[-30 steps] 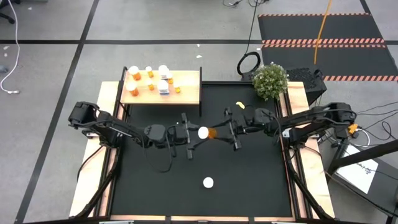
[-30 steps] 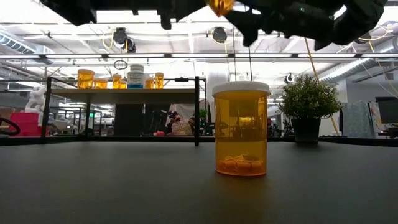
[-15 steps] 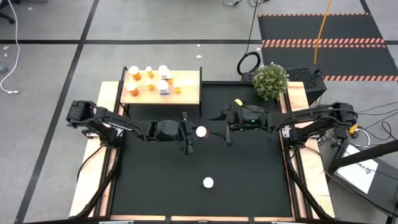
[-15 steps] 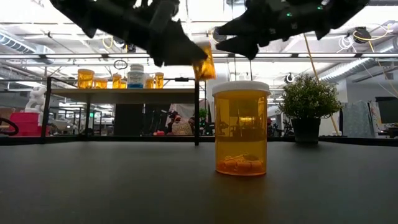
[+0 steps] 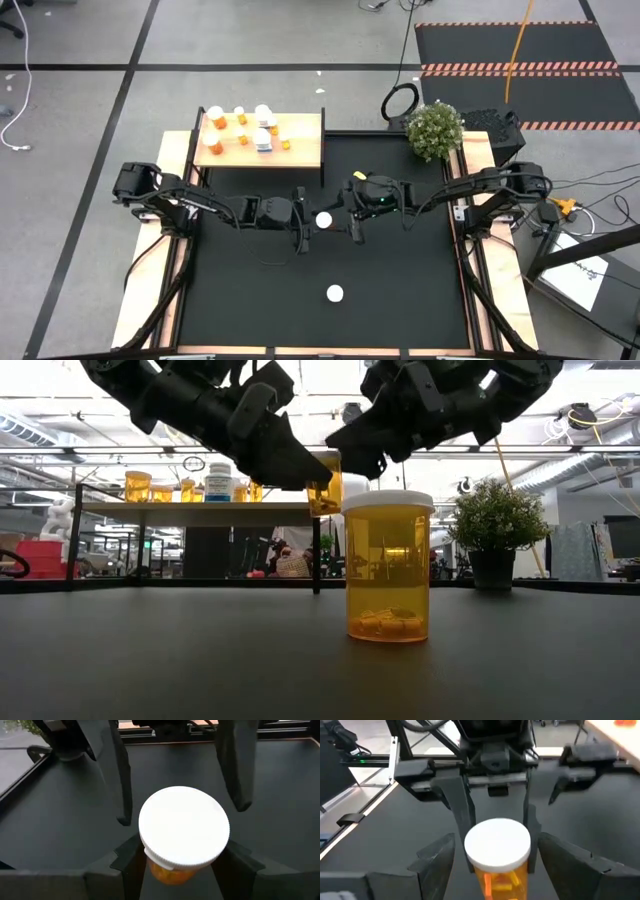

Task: Pick and place medicine bottles onto shelf by color
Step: Put the large orange pill bottle on the shelf

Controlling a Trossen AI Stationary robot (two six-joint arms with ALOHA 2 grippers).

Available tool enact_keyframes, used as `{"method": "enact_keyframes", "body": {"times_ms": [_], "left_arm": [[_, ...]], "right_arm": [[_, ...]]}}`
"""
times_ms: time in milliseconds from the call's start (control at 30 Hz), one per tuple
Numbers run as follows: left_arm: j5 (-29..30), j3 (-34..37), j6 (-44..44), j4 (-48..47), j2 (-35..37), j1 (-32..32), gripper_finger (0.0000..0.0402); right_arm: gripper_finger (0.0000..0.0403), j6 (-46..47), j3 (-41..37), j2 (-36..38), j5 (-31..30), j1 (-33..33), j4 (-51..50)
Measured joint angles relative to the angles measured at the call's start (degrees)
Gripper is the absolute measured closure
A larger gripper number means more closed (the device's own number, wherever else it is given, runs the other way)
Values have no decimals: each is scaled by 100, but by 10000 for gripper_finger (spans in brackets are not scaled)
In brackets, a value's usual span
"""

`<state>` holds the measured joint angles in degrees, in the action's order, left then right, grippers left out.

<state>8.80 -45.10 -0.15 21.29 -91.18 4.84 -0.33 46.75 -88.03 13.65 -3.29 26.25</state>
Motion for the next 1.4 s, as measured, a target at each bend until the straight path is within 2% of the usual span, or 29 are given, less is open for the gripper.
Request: {"method": "enact_keyframes", "body": {"times_ms": [500, 733, 1067, 1400], "left_arm": [[-18, 0, -8, -5, 2, 4, 200], [-1, 0, -39, 0, 2, 2, 200], [-29, 0, -41, 16, -4, 0, 199], [-37, 13, -60, -85, -4, 5, 199]], "right_arm": [[171, -604, 5, 0, -32, 74, -144], [166, -649, 5, -2, -164, 113, -80], [151, -554, 155, -386, -136, 116, 199], [202, -614, 235, -523, -26, 111, 198]]}}
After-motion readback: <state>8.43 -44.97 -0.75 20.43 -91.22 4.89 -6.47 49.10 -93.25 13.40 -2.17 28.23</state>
